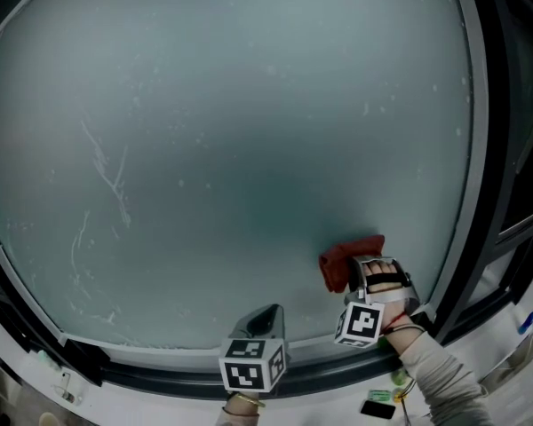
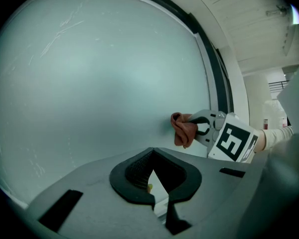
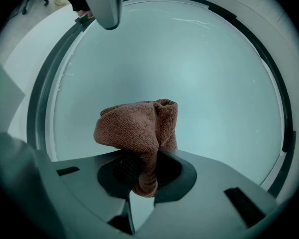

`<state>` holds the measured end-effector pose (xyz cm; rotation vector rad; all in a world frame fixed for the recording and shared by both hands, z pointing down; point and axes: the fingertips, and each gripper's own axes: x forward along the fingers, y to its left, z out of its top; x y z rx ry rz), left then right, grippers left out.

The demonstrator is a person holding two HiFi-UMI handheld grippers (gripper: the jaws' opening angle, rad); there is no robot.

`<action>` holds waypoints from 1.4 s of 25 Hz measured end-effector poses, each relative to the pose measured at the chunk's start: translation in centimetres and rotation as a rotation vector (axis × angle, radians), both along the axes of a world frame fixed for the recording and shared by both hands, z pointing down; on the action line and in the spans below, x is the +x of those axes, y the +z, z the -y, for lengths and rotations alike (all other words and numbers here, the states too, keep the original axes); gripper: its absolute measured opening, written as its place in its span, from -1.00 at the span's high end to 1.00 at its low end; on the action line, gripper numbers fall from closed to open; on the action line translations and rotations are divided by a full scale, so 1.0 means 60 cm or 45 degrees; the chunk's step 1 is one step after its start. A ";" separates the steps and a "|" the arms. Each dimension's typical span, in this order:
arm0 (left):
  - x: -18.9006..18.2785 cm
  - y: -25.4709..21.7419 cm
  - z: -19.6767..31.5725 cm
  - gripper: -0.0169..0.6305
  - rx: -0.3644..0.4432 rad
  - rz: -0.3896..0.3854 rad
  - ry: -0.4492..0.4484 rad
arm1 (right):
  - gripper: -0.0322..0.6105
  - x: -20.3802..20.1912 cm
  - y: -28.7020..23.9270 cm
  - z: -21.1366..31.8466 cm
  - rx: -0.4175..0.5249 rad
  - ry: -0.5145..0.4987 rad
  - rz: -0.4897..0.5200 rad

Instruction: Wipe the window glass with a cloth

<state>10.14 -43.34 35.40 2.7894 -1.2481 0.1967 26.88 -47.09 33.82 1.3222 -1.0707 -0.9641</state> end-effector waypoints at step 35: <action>-0.032 0.068 -0.025 0.93 -0.077 0.025 -0.040 | 0.75 -0.060 0.174 -0.035 -0.186 -0.041 0.302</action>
